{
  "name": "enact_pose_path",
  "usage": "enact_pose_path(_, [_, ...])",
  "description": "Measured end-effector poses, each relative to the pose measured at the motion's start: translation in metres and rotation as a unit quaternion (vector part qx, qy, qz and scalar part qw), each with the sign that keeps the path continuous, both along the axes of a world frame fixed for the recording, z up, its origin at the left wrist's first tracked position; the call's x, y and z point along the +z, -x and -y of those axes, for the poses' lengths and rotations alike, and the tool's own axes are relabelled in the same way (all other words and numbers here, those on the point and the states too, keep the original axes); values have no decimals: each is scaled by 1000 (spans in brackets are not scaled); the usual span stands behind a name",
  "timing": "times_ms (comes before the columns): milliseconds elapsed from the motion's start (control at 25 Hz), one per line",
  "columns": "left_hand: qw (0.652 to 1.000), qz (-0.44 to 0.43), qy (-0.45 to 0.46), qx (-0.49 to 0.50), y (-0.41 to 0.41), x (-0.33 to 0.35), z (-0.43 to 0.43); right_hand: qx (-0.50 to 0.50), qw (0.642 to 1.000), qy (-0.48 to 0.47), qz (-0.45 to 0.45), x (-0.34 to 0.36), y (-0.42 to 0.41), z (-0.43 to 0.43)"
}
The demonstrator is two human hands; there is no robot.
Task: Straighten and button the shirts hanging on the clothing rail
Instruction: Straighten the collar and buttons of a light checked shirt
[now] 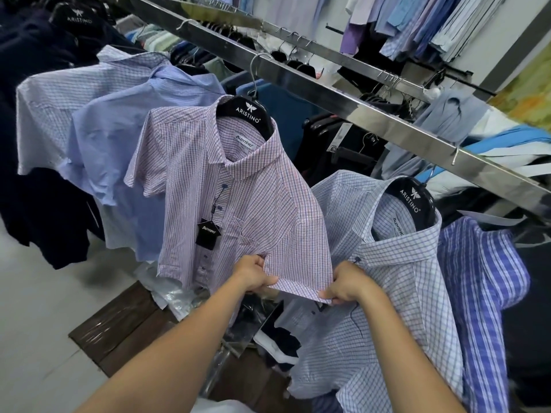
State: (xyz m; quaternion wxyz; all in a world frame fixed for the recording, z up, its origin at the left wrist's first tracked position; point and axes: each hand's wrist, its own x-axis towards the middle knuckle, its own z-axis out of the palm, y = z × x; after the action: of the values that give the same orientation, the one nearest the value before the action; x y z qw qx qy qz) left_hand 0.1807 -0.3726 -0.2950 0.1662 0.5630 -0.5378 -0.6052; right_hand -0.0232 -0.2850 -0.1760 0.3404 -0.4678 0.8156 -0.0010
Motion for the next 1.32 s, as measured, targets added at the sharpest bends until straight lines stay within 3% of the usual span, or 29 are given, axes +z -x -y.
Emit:
enact_pose_path(120, [972,181,145,-39,-1,38,-8,18,1000,1,6,1,-1,2])
enact_pose_path(200, [949,244,198,-38,2,71,-9,11,1000,-6,24,6,-3,0])
enact_pose_path(360, [919,241,300,-92,10,138,-6,19,999,-15,36,9,-5,-2])
enact_pose_path(480, [871,141,443,-159,19,186,-14,29,999,-13,35,11,-5,-4])
enact_pose_path(560, [805,83,566,-160,29,206,-15,34,999,-14,30,10,-4,-5])
enact_pose_path(640, [731,161,630,-204,40,221,-11,37,999,-16,31,8,-4,-4])
enact_pose_path(760, [678,374,570,-277,48,225,-5,66,998,-20,-4,7,-4,-4])
enact_pose_path(840, [652,426,551,-299,48,223,-5,90,995,-26,-38,8,-4,-4])
enact_pose_path(960, [656,409,550,-316,44,226,-5,75,996,34,-22,10,-9,-3])
enact_pose_path(1120, [654,402,559,-314,44,225,-3,31,955,263,134,34,-30,1])
enact_pose_path(1240, [655,397,564,-310,45,223,-2,26,936,332,115,35,-40,6])
enact_pose_path(1320, [661,379,572,-305,43,221,2,30,958,282,44,23,-35,7])
